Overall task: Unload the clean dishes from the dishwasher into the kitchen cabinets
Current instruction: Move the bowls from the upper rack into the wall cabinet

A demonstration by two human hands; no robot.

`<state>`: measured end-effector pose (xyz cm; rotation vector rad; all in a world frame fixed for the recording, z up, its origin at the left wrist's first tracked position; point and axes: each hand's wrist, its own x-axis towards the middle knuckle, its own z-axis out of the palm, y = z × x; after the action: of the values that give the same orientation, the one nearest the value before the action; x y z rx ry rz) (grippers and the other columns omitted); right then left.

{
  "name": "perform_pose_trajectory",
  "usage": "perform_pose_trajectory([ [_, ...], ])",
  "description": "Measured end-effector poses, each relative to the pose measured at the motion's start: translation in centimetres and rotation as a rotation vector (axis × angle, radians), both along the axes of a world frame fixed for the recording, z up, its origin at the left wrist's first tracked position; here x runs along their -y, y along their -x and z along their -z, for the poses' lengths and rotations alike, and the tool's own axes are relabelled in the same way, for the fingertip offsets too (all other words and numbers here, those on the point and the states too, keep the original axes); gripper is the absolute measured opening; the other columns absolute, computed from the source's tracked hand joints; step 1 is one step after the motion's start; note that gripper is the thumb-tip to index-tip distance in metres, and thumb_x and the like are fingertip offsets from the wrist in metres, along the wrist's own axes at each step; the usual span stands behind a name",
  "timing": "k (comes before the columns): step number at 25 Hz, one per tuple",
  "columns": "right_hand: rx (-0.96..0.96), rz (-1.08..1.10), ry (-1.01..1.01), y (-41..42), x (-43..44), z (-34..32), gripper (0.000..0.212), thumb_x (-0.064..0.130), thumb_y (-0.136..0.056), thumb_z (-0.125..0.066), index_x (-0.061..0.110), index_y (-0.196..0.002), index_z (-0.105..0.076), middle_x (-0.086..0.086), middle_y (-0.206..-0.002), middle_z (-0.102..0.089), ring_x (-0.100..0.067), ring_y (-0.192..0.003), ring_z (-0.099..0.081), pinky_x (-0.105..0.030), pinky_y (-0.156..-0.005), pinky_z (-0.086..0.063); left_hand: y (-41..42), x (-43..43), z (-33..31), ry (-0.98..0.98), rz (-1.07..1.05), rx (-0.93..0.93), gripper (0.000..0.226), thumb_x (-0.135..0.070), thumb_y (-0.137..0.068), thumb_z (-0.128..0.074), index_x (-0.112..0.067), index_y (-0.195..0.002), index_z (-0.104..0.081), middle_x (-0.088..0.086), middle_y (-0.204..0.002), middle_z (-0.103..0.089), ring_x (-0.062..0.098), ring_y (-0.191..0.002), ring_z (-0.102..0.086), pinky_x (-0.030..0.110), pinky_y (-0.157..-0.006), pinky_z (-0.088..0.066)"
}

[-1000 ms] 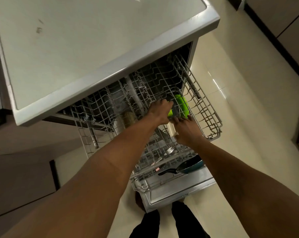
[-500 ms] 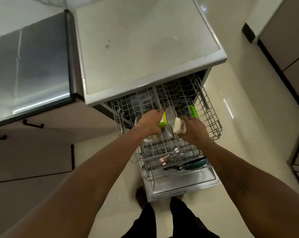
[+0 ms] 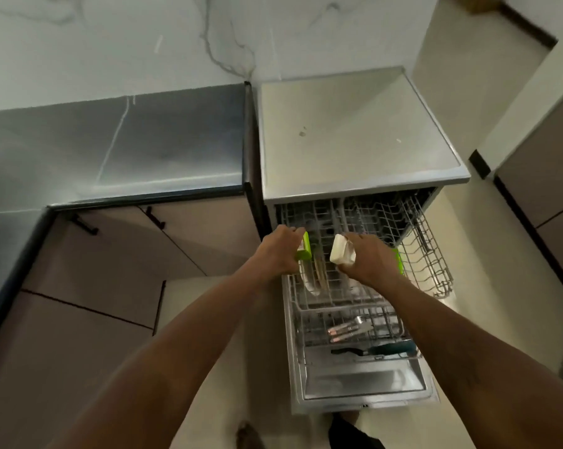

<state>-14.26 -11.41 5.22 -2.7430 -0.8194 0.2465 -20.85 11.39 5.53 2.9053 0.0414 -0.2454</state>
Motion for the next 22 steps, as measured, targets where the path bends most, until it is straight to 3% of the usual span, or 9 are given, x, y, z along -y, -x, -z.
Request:
perform_pose_trajectory([
  [3, 0.061, -0.058, -0.015, 4.0, -5.0, -3.1, 0.071, 0.051, -0.070, -0.074, 0.026, -0.134, -0.054, -0.003, -0.119, -0.067, -0.028, -0.109, -0.063, -0.038, -0.082, -0.055, 5.0, -4.3, -2.6, -0.015, -0.041, 0.070, 0.061, -0.039, -0.060, -0.080, -0.029, -0.112, -0.050, -0.006, -0.093, -0.059, 0.016, -0.076, -0.059, 0.036, -0.063, -0.058],
  [8, 0.191, -0.117, -0.080, 9.9, -13.2, -8.7, 0.072, 0.039, -0.070, -0.076, 0.022, -0.136, -0.055, -0.002, -0.127, -0.064, -0.029, -0.114, -0.059, -0.041, -0.088, -0.053, 11.6, -11.7, -8.5, -0.074, -0.064, 0.146, 0.045, -0.029, -0.056, -0.065, -0.027, -0.099, -0.052, -0.002, -0.085, -0.062, 0.024, -0.073, -0.063, 0.034, -0.058, -0.056],
  [13, 0.277, -0.180, -0.110, 12.8, -20.1, -13.1, 0.079, 0.044, -0.066, -0.080, 0.024, -0.137, -0.052, 0.001, -0.130, -0.064, -0.027, -0.111, -0.059, -0.040, -0.086, -0.054, 16.0, -17.7, -13.1, -0.106, -0.134, 0.236, 0.045, -0.027, -0.054, -0.063, -0.024, -0.096, -0.047, -0.004, -0.085, -0.056, 0.024, -0.079, -0.060, 0.026, -0.051, -0.037],
  [18, 0.300, -0.198, -0.215, 12.8, -26.9, -18.0, 0.085, 0.049, -0.064, -0.082, 0.031, -0.138, -0.043, -0.002, -0.121, -0.066, -0.028, -0.109, -0.060, -0.038, -0.081, -0.054, 16.8, -23.8, -18.3, -0.187, -0.199, 0.356, 0.060, -0.032, -0.056, -0.067, -0.028, -0.113, -0.050, -0.003, -0.098, -0.063, 0.025, -0.094, -0.060, 0.032, -0.065, -0.049],
  [22, 0.343, -0.245, -0.353, 10.8, -33.0, -22.0, 0.077, 0.046, -0.064, -0.085, 0.028, -0.129, -0.048, -0.001, -0.117, -0.068, -0.028, -0.103, -0.062, -0.036, -0.075, -0.051, 15.7, -29.5, -23.1, -0.264, -0.238, 0.459, 0.075, -0.032, -0.057, -0.070, -0.027, -0.129, -0.048, -0.002, -0.111, -0.065, 0.027, -0.106, -0.058, 0.035, -0.076, -0.052],
])
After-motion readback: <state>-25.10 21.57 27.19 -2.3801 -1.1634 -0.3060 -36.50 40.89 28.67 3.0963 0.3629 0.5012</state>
